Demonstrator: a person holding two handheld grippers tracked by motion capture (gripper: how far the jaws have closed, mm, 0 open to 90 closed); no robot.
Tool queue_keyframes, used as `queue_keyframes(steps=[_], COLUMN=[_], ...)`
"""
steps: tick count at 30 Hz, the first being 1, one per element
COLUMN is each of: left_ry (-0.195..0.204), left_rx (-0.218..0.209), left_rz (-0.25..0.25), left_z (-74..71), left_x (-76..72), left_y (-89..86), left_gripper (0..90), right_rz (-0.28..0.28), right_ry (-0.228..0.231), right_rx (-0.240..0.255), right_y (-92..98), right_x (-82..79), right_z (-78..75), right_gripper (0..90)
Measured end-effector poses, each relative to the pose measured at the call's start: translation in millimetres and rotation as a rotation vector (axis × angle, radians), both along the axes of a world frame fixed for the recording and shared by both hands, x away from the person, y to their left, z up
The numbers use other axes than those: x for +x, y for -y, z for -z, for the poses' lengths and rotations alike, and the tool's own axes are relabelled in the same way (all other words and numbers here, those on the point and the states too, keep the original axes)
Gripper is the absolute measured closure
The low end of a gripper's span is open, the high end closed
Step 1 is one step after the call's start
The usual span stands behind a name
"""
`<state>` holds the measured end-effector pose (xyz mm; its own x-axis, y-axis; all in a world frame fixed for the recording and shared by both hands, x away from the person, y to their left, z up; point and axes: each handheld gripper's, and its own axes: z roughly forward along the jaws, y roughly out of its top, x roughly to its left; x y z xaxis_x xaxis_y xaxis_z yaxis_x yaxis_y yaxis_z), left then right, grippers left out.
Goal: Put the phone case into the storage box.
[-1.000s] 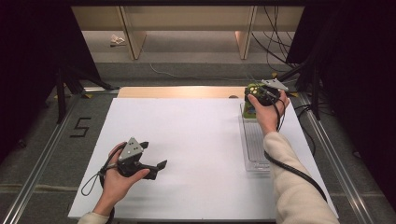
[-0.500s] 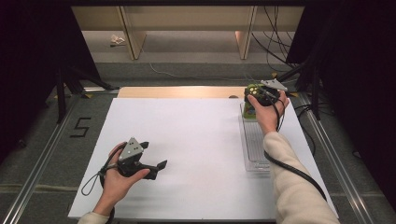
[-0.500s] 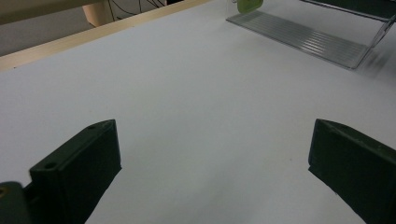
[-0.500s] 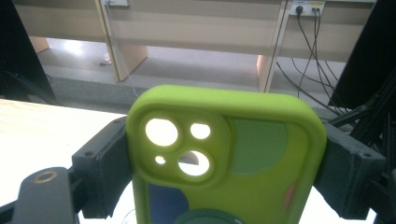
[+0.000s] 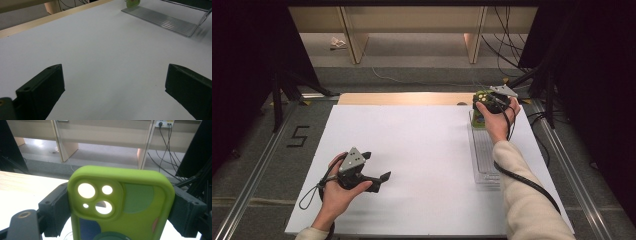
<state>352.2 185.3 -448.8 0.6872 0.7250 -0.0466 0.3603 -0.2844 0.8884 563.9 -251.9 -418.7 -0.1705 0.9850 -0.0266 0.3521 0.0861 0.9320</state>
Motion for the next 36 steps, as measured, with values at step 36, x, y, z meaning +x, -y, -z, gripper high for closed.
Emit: queue_keyframes(steps=[36], left_ry=[0.000], left_rx=[0.003], left_rz=[0.000], left_z=[0.2], left_x=[0.1], left_y=[-0.2], left_gripper=[1.8], right_rz=[-0.002], right_ry=[0.000], right_rx=[-0.028], right_y=[-3.1], right_x=[4.8], right_z=[6.9], right_gripper=[14.4])
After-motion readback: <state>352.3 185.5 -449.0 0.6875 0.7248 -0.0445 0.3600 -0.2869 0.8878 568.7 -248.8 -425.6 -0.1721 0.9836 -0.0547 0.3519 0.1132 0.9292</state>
